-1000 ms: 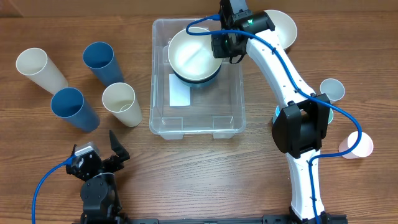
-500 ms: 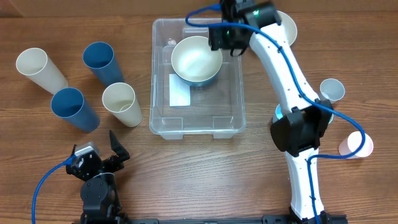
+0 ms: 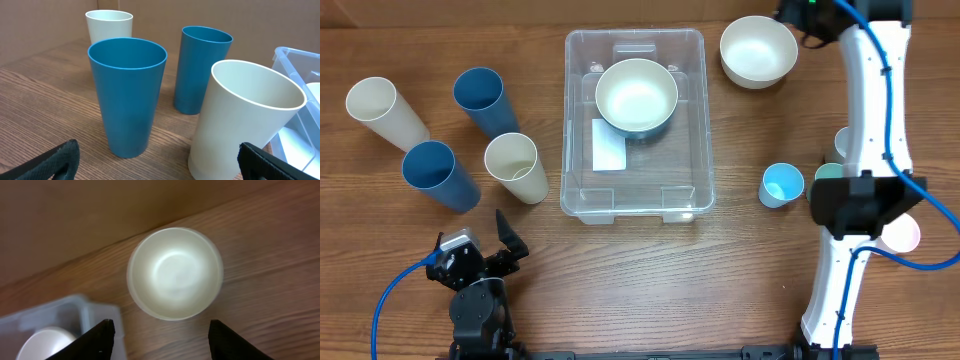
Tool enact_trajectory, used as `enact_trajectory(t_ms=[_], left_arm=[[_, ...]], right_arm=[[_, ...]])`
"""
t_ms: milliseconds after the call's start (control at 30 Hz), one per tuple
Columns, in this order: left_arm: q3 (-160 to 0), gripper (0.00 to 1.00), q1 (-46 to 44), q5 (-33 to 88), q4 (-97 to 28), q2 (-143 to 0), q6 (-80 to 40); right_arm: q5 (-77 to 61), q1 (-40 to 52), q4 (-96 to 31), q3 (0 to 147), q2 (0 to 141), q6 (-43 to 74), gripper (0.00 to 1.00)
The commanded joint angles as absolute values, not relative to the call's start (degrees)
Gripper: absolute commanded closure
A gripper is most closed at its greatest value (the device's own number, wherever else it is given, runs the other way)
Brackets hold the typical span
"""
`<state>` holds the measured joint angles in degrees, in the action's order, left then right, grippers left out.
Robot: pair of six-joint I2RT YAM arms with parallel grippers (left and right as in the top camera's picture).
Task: Pack container
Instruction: 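Lower the cream bowl into the blue bowl and release, then grasp the smaller cream bowl with the right gripper and lift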
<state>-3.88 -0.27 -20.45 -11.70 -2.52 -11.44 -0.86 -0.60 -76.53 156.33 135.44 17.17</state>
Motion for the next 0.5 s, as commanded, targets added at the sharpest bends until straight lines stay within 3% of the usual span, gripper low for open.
enact_trajectory(t_ms=[0, 300, 467], left_arm=[[-3.7, 0.00, 0.0, -21.5, -11.7, -2.2, -10.3], [-3.7, 0.00, 0.0, -21.5, -11.7, -2.2, -10.3], [-3.7, 0.00, 0.0, -21.5, -11.7, -2.2, -10.3]], right_arm=[[-0.2, -1.1, -71.9, 148.4, 136.4, 19.9, 0.37], [0.0, -1.8, -56.4, 127.8, 136.4, 24.4, 0.38], [0.0, -2.6, -53.3, 123.9, 136.5, 25.8, 0.41]])
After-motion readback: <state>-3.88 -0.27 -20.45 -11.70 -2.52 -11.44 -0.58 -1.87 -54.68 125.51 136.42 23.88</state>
